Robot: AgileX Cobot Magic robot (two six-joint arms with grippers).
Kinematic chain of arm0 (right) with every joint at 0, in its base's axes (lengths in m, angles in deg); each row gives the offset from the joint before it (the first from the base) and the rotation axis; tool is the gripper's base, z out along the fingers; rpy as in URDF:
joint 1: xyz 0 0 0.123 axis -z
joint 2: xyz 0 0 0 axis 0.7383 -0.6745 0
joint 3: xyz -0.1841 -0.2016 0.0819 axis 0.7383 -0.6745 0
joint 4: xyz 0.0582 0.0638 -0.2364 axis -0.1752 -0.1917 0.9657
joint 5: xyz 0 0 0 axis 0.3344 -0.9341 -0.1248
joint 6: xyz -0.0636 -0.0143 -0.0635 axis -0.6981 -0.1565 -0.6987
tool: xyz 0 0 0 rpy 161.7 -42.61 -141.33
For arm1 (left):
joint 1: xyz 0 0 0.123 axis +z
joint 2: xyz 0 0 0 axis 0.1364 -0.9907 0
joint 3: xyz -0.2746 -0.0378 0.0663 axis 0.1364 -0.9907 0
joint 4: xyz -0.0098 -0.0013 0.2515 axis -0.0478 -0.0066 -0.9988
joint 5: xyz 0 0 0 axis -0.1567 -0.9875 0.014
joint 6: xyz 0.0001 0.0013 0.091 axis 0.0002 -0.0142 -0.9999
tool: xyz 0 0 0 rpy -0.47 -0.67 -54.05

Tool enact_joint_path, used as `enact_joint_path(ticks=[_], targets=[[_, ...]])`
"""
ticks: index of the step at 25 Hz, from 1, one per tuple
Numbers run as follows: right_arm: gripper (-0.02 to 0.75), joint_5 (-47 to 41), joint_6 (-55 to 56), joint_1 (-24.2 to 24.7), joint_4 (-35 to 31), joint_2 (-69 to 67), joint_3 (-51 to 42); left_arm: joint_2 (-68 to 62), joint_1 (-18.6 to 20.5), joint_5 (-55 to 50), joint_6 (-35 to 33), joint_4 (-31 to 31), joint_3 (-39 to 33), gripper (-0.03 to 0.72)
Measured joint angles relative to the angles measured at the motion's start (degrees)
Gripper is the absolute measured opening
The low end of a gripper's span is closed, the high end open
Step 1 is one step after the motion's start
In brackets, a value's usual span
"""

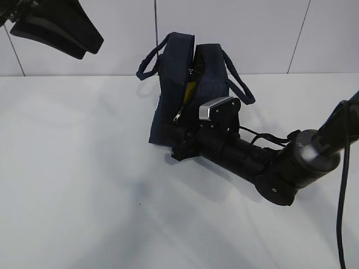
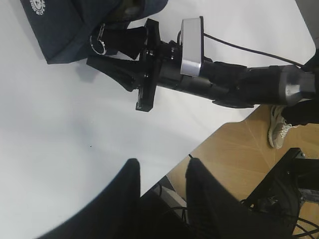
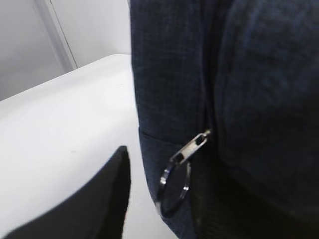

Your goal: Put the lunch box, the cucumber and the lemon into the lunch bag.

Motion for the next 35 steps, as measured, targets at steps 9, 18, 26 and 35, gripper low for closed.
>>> enact_joint_path(ticks=[9,18,26,35], targets=[[0.166,-1.3,1.2,0.0,-0.5,0.0,0.0,0.0,0.0,0.0,0.0,0.0,0.0,0.228],[0.008,-3.0,5.7,0.0,-0.6,0.0,-0.1,0.0,0.0,0.0,0.0,-0.4,0.0,0.228],[0.007,-3.0,7.4,0.0,-0.9,0.2,-2.5,0.0,0.0,0.0,0.0,-2.9,0.0,0.228],[0.007,-3.1,7.7,0.0,-0.9,4.8,-5.3,-3.8,0.0,-0.1,-0.1,-11.1,0.0,0.245]])
